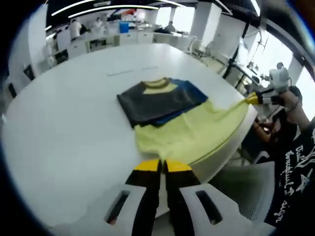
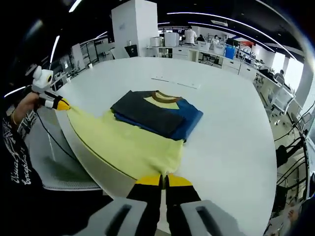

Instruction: Fold the garment on the visible template until the final outline fits inside the template.

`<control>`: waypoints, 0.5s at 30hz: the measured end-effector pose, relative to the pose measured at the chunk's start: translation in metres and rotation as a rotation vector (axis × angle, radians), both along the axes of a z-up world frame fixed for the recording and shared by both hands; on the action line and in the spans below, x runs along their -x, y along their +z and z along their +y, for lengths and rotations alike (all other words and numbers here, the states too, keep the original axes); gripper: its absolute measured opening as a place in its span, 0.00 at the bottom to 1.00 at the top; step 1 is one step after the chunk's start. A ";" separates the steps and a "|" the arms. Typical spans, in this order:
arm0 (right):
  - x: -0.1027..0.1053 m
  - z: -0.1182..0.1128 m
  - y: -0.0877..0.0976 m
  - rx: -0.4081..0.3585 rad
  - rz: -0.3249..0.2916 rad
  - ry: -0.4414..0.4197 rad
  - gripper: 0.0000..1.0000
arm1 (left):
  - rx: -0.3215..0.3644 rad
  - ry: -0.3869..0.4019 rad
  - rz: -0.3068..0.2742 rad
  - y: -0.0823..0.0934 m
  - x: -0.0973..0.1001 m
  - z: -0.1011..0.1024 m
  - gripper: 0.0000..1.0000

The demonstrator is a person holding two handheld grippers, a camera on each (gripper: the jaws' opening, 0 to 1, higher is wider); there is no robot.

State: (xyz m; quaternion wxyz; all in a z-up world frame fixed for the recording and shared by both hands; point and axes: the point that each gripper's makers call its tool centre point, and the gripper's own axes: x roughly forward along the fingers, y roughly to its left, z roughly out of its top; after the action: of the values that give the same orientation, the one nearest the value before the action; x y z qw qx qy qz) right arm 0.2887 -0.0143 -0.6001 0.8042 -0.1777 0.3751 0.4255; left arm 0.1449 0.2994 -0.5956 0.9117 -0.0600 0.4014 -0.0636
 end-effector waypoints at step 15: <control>-0.040 0.027 0.033 -0.017 -0.103 0.038 0.00 | -0.021 0.032 -0.096 0.030 -0.035 0.018 0.00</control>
State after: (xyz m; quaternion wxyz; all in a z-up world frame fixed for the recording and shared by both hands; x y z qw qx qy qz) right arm 0.3282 0.0125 -0.5667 0.8157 -0.1994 0.3261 0.4342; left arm 0.1802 0.3173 -0.5657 0.9314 -0.0538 0.3567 -0.0478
